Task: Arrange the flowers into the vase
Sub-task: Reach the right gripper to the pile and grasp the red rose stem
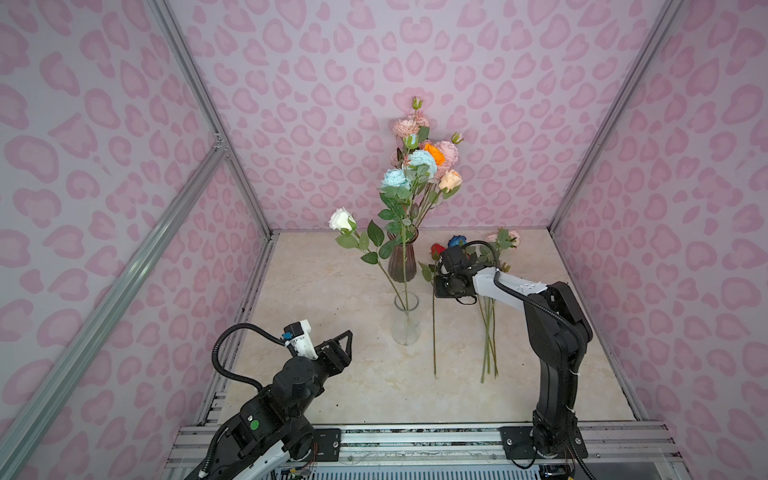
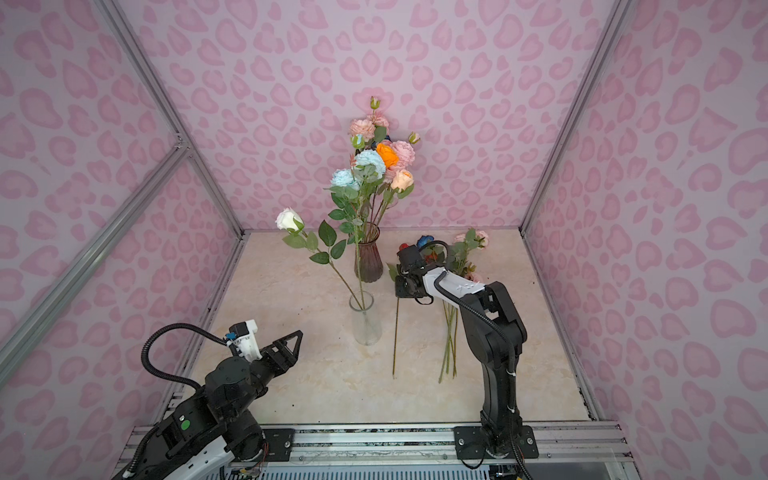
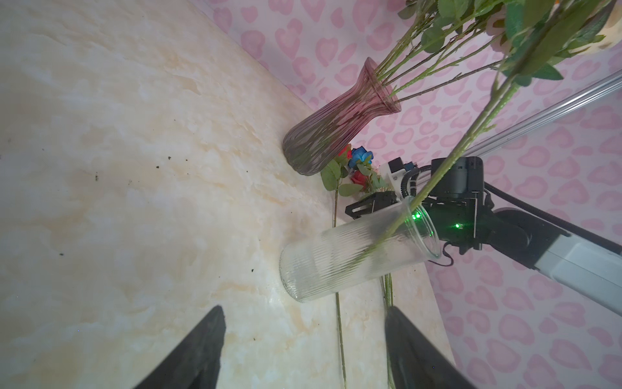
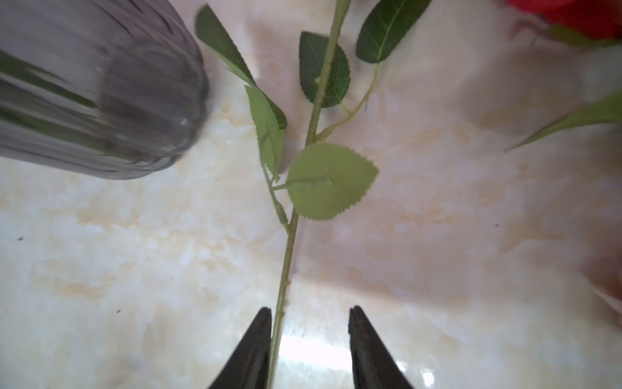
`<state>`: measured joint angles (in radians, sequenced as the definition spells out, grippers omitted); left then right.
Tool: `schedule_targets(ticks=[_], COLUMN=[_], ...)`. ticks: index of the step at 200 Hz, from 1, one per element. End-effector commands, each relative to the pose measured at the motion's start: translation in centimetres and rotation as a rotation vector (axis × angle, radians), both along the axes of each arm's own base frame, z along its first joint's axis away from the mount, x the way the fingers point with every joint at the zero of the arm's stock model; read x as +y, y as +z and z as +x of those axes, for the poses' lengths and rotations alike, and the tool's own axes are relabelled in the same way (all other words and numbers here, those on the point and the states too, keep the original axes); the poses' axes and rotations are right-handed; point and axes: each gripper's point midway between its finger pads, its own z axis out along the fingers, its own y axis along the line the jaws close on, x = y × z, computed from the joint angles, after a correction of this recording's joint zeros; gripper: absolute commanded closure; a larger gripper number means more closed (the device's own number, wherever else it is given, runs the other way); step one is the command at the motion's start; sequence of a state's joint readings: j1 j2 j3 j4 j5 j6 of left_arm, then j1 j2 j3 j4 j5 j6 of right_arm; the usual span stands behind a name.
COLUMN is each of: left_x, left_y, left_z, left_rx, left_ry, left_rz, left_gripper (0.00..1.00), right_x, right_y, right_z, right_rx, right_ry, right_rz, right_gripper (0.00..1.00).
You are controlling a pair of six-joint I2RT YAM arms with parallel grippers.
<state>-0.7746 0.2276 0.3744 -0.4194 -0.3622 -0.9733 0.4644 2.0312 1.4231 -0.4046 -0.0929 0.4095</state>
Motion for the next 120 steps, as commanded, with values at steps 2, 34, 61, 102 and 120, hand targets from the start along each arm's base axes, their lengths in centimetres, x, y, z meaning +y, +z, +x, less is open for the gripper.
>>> schedule_targets(ticks=[2, 34, 61, 102, 120], left_x=[-0.7, -1.7, -1.1, -1.4, -1.7], left_y=[-0.6, -0.7, 0.3, 0.1, -0.3], left_z=[0.1, 0.3, 0.8, 1.4, 1.3], left_rx=[0.017, 0.008, -0.012, 0.005, 0.023], left_ry=[-0.011, -0.054, -0.017, -0.001, -0.012], left_rz=[-0.062, -0.031, 0.008, -0.005, -0.001], left_gripper=[0.24, 0.24, 0.24, 0.24, 0.24], right_x=[0.7, 1.4, 1.7, 2.0, 1.9], right_y=[-1.7, -0.8, -1.0, -2.6, -3.5], right_z=[0.0, 1.3, 1.4, 2.5, 2.5], right_rx=[0.047, 0.016, 0.003, 0.051, 0.065], right_ry=[0.030, 0.032, 0.029, 0.027, 0.024], right_rz=[-0.018, -0.039, -0.059, -0.139, -0.153], right_gripper=[0.60, 0.60, 0.60, 0.63, 0.69])
